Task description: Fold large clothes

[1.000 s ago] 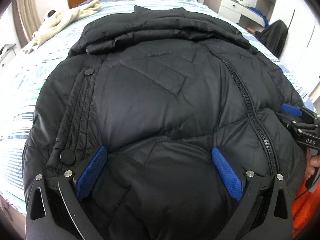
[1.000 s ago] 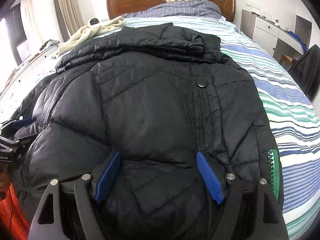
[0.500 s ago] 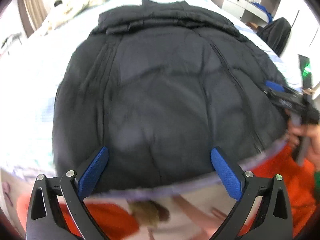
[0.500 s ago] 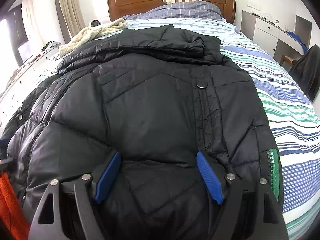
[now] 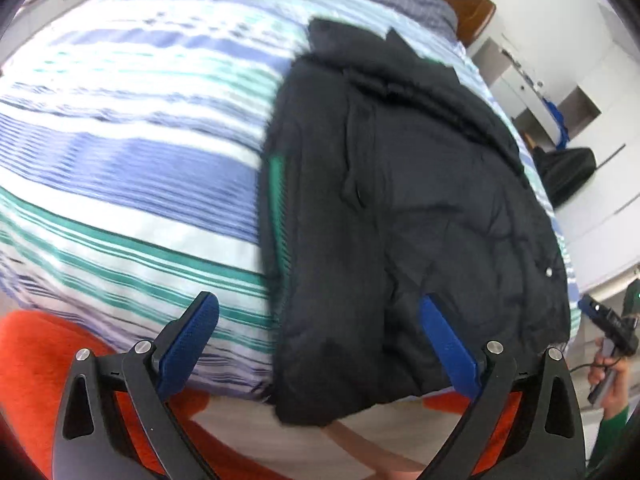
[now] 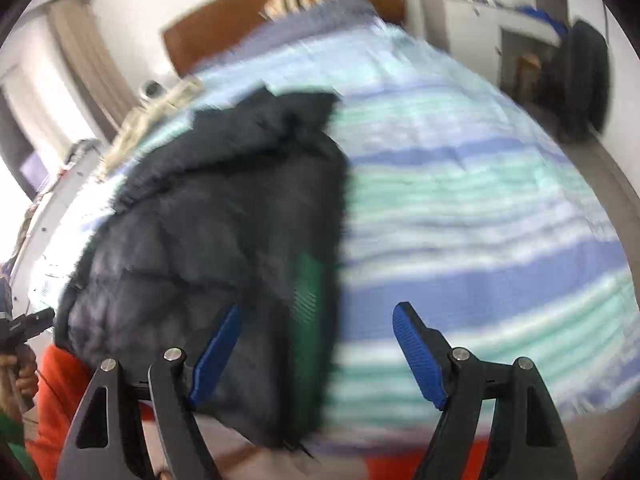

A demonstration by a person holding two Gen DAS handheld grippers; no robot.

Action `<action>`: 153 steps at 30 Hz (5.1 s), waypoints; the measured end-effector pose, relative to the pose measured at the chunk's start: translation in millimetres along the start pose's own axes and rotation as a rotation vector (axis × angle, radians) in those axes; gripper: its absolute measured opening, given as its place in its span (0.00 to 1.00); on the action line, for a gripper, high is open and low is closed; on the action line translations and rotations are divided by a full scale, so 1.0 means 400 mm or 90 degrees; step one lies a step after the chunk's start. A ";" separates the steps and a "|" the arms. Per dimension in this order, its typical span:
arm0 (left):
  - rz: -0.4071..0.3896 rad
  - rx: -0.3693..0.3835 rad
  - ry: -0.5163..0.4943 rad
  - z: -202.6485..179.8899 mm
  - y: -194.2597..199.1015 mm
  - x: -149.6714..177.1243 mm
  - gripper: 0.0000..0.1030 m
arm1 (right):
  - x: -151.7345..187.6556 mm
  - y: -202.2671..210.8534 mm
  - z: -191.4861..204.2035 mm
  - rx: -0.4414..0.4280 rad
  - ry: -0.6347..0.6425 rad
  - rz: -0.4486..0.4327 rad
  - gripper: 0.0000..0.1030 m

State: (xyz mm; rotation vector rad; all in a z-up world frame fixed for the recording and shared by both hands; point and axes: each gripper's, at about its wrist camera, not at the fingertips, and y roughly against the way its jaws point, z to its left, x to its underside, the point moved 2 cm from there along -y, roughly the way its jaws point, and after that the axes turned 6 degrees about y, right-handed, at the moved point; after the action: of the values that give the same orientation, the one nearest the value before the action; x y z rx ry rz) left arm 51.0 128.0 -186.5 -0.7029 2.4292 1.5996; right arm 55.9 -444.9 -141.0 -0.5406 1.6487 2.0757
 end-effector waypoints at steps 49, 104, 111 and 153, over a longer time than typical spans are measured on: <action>-0.032 0.189 -0.012 -0.150 0.138 -0.320 0.19 | -0.368 -0.046 0.152 -0.262 -0.037 -0.040 0.16; -0.223 -0.165 -0.027 -0.072 -0.270 -0.467 0.34 | -0.477 -0.519 0.188 0.201 0.163 -0.130 0.20; -0.217 -0.126 -0.006 -0.072 -0.269 -0.447 0.34 | -0.474 -0.546 0.156 0.144 0.117 -0.146 0.21; -0.093 0.033 -0.215 -0.481 -0.452 -0.417 0.91 | -0.522 -0.597 0.069 -0.154 -0.025 -0.141 0.29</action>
State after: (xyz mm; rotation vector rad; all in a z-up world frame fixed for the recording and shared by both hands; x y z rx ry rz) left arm 305.5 -53.1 -193.5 -0.5364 2.1194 1.4587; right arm 361.2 -389.8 -213.1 -0.7217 1.2600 2.1146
